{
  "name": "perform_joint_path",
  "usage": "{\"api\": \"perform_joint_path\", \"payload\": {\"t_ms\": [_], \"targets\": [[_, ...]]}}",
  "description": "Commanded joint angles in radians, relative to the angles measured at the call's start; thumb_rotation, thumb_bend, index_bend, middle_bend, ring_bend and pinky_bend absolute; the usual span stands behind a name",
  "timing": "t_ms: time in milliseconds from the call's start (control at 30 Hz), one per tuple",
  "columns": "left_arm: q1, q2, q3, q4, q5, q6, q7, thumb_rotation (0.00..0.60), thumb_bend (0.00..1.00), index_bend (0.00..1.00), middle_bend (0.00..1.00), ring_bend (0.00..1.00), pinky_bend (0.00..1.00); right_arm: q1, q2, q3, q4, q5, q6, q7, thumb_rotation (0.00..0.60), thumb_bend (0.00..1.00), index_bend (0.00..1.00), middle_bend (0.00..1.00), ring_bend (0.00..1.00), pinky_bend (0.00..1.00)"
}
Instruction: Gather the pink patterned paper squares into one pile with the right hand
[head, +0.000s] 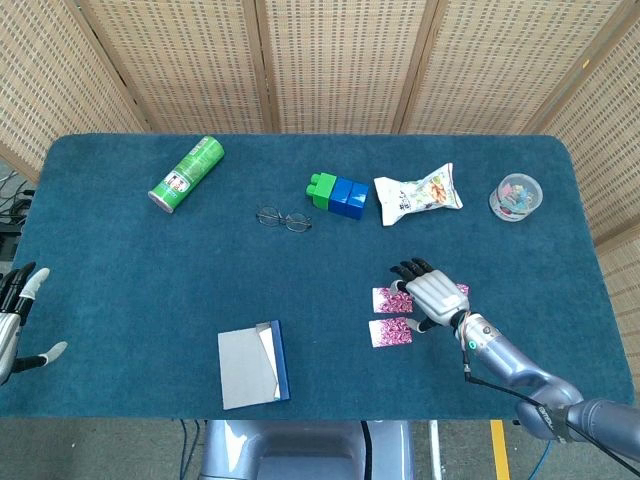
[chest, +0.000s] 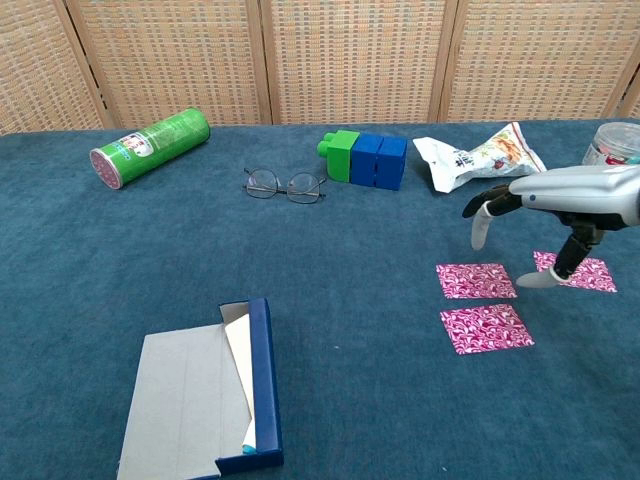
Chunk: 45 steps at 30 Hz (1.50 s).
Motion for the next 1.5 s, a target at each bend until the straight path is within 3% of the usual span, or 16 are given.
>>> {"api": "perform_joint_path", "payload": {"t_ms": [33, 633, 1500], "targets": [[0.002, 0.002, 0.001, 0.002, -0.001, 0.002, -0.003, 0.552, 0.06, 0.00, 0.00, 0.00, 0.00, 0.014, -0.030, 0.014, 0.027, 0.026, -0.020, -0.015, 0.600, 0.27, 0.31, 0.12, 0.00, 0.00], [0.013, 0.013, 0.002, 0.006, -0.005, 0.008, -0.016, 0.555, 0.06, 0.00, 0.00, 0.00, 0.00, 0.039, -0.157, 0.032, 0.190, 0.096, -0.061, -0.062, 0.600, 0.26, 0.31, 0.12, 0.00, 0.00], [0.009, 0.011, 0.000, 0.008, -0.010, -0.002, -0.011, 0.552, 0.06, 0.00, 0.00, 0.00, 0.00, 0.028, -0.214, 0.029, 0.260, 0.099, -0.051, -0.064, 0.600, 0.26, 0.31, 0.12, 0.00, 0.00]]}}
